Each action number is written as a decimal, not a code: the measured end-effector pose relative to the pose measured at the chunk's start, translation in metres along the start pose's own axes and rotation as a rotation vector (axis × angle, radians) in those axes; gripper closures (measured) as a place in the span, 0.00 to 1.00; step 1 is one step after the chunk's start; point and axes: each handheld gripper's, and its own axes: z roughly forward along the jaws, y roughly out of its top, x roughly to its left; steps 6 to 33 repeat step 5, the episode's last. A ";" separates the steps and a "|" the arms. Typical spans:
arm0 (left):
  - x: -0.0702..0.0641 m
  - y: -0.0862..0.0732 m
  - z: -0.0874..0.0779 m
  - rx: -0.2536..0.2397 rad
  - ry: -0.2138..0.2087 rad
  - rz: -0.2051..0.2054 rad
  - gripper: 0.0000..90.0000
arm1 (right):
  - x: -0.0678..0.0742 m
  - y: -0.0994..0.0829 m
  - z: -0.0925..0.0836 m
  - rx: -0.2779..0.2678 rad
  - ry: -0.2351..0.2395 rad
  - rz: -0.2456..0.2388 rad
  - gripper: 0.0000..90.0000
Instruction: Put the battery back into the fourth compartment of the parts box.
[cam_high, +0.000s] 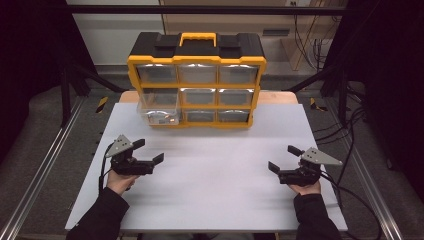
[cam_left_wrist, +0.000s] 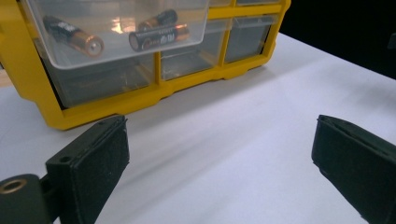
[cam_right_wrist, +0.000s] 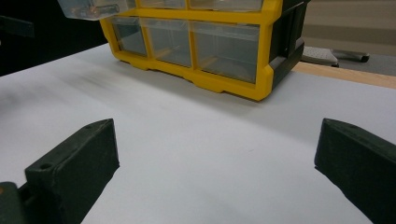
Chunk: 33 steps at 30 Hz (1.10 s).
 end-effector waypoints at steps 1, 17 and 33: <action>0.000 -0.001 0.000 0.000 0.000 0.001 0.04 | 0.000 0.000 0.000 0.001 0.001 0.002 0.00; 0.002 -0.004 -0.002 -0.004 0.001 -0.003 0.04 | 0.000 -0.001 0.001 0.000 -0.002 0.001 0.00; 0.002 -0.004 -0.002 -0.004 0.001 -0.003 0.04 | 0.000 -0.001 0.001 0.000 -0.002 0.001 0.00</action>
